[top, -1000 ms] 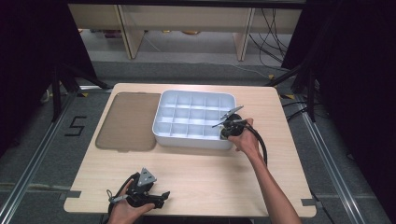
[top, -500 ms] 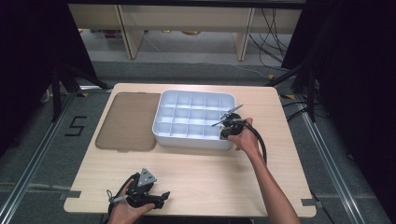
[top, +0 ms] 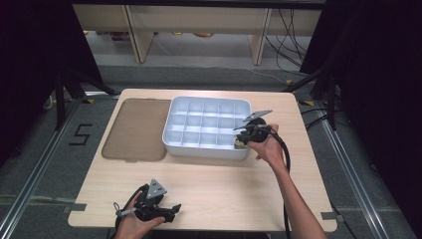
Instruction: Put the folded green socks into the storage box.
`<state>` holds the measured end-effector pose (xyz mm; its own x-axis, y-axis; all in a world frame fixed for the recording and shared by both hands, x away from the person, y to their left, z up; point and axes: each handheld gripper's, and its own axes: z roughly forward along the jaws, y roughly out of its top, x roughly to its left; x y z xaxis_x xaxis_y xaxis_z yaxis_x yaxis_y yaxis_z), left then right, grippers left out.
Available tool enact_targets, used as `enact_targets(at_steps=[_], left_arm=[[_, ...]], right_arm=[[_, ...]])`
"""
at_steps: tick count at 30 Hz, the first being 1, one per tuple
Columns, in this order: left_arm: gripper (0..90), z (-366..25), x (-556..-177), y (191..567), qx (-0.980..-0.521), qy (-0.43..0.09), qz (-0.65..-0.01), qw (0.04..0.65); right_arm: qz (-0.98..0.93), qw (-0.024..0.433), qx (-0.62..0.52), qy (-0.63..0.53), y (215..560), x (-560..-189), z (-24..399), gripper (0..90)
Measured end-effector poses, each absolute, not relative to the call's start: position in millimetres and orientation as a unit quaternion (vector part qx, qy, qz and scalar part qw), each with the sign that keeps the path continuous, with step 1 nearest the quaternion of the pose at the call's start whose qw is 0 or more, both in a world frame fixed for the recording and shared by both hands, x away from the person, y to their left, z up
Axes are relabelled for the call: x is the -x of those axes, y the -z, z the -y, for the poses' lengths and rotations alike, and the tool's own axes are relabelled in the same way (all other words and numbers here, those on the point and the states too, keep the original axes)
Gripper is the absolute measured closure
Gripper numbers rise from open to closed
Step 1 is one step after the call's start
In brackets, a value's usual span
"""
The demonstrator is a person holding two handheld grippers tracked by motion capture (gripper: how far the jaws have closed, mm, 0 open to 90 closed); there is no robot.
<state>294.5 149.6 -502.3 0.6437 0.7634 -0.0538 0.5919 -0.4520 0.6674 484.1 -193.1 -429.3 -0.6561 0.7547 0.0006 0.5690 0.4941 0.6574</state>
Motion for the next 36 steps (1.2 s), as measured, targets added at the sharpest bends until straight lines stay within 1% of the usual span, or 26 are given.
enact_targets(at_steps=[7, 11, 15, 16, 17, 18, 21, 22, 23, 24, 27, 28, 29, 36], left_arm=[[21.5, -149.7, -294.2, 502.1, -0.839, -0.125, -0.408, 0.338], [21.5, -150.3, -294.5, 501.9, -0.839, -0.126, -0.408, 0.336], [21.5, -151.9, -295.4, 502.5, -0.841, -0.127, -0.405, 0.336], [21.5, -152.0, -295.5, 502.4, -0.841, -0.127, -0.404, 0.336], [21.5, -151.5, -295.3, 503.0, -0.838, -0.124, -0.410, 0.338], [21.5, -151.4, -295.2, 503.0, -0.838, -0.125, -0.410, 0.338], [21.5, -151.0, -295.3, 503.4, -0.839, -0.126, -0.405, 0.341], [21.5, -151.1, -295.4, 503.4, -0.839, -0.127, -0.404, 0.341], [21.5, -151.3, -295.6, 503.8, -0.839, -0.127, -0.405, 0.342], [21.6, -151.5, -295.8, 503.8, -0.839, -0.126, -0.405, 0.340], [21.5, -152.1, -296.1, 503.4, -0.840, -0.129, -0.404, 0.339], [21.5, -152.7, -296.5, 503.3, -0.839, -0.130, -0.404, 0.340], [21.5, -153.0, -296.4, 503.1, -0.837, -0.132, -0.406, 0.342], [21.5, -154.8, -297.6, 503.3, -0.838, -0.139, -0.405, 0.338]], right_arm=[[-0.845, 0.163, -0.382, -0.338, 425.5, -478.8, 195.6, 72.2], [-0.846, 0.156, -0.385, -0.334, 424.3, -477.6, 198.1, 71.4], [-0.843, 0.156, -0.387, -0.340, 423.7, -475.7, 200.2, 68.8], [-0.837, 0.166, -0.385, -0.352, 426.6, -475.7, 199.9, 68.1], [-0.840, 0.161, -0.385, -0.347, 424.9, -474.8, 201.0, 66.6], [-0.832, 0.165, -0.388, -0.359, 426.7, -474.5, 200.0, 64.6], [-0.835, 0.162, -0.393, -0.349, 423.7, -471.7, 201.9, 55.1], [-0.834, 0.168, -0.388, -0.354, 424.5, -472.1, 202.7, 53.0], [-0.831, 0.159, -0.397, -0.357, 423.4, -470.2, 202.2, 50.9], [-0.832, 0.166, -0.388, -0.360, 424.0, -470.4, 203.5, 48.9], [-0.827, 0.166, -0.389, -0.369, 422.9, -465.7, 204.8, 43.5], [-0.826, 0.161, -0.394, -0.370, 421.6, -463.8, 204.8, 42.7], [-0.823, 0.170, -0.384, -0.382, 423.3, -463.7, 205.3, 42.2], [-0.819, 0.167, -0.373, -0.402, 422.9, -449.6, 207.5, 39.8]])
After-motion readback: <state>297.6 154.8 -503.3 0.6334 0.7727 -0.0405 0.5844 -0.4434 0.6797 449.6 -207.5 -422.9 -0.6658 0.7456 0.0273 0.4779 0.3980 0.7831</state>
